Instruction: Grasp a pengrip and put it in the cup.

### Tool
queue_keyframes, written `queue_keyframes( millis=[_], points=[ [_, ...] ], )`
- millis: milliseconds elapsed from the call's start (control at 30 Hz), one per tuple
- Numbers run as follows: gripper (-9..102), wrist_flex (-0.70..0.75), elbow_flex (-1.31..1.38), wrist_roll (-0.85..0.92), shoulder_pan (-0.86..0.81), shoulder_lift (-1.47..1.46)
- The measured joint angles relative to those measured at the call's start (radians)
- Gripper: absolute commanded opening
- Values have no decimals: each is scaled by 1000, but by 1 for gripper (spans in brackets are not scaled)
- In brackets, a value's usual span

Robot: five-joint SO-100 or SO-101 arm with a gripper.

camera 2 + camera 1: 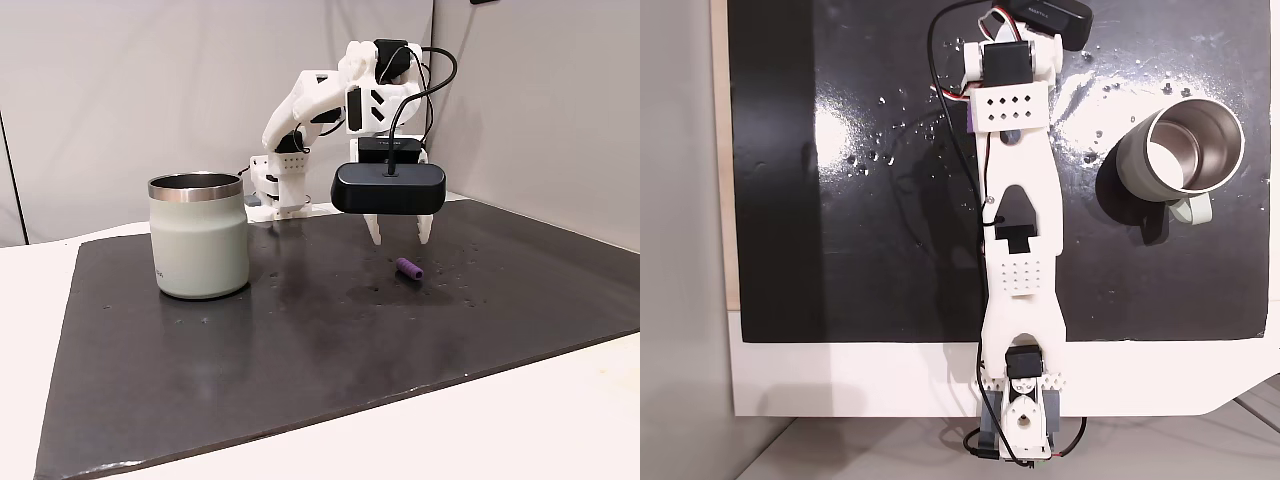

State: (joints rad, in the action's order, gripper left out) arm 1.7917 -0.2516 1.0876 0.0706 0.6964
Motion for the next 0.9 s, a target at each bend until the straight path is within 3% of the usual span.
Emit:
queue_keyframes(
  millis=[400, 633, 900],
  points=[
    [23, -2, 71, 3, 35, -212],
    [0, 2, 158, -15, 46, -291],
    [0, -9, 118, -40, 49, -267]
  ],
)
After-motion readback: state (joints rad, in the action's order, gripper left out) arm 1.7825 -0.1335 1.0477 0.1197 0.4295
